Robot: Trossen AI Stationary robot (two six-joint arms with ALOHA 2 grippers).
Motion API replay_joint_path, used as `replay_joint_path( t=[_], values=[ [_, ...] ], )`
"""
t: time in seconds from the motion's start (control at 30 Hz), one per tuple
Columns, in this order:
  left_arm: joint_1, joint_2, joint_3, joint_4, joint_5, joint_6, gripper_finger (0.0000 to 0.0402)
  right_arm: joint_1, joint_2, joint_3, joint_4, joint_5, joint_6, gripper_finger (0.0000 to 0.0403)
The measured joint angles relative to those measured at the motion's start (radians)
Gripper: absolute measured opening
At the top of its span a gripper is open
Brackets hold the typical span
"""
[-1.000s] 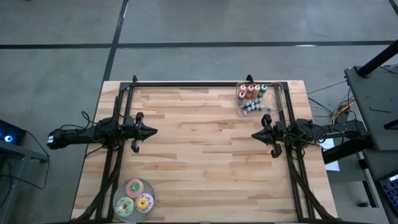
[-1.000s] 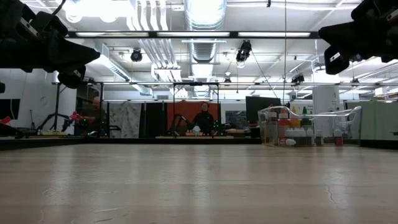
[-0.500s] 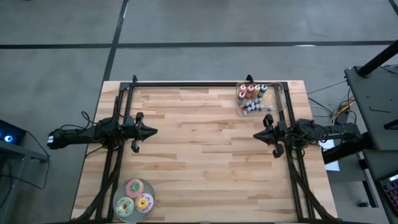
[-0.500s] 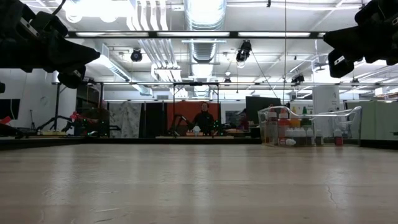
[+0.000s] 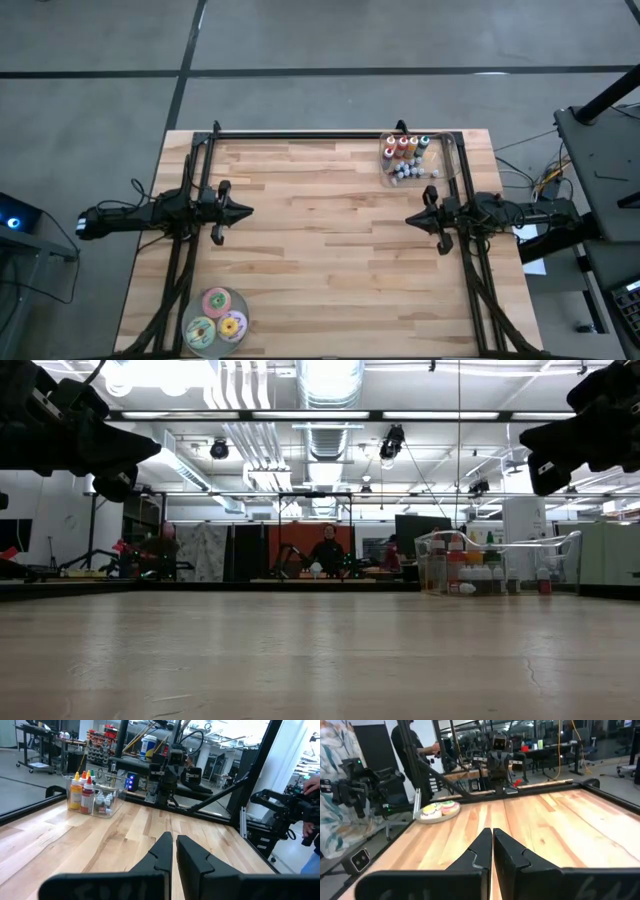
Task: Pick & Place food coloring
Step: Return to Home Position
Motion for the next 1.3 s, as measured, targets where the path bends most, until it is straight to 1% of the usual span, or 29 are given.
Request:
replay_joint_path(
  t=[0.33,0.63,1.3],
  values=[
    [0.0,0.0,0.0,0.0,0.0,0.0,0.0,0.0,0.002,0.0,-0.001,0.001,-0.088,0.0009],
    [0.0,0.0,0.0,0.0,0.0,0.0,0.0,0.0,0.024,0.0,-0.001,0.001,-0.089,0.0009],
    [0.0,0.0,0.0,0.0,0.0,0.0,0.0,0.0,0.022,0.0,-0.001,0.001,-0.089,0.0009]
  ],
)
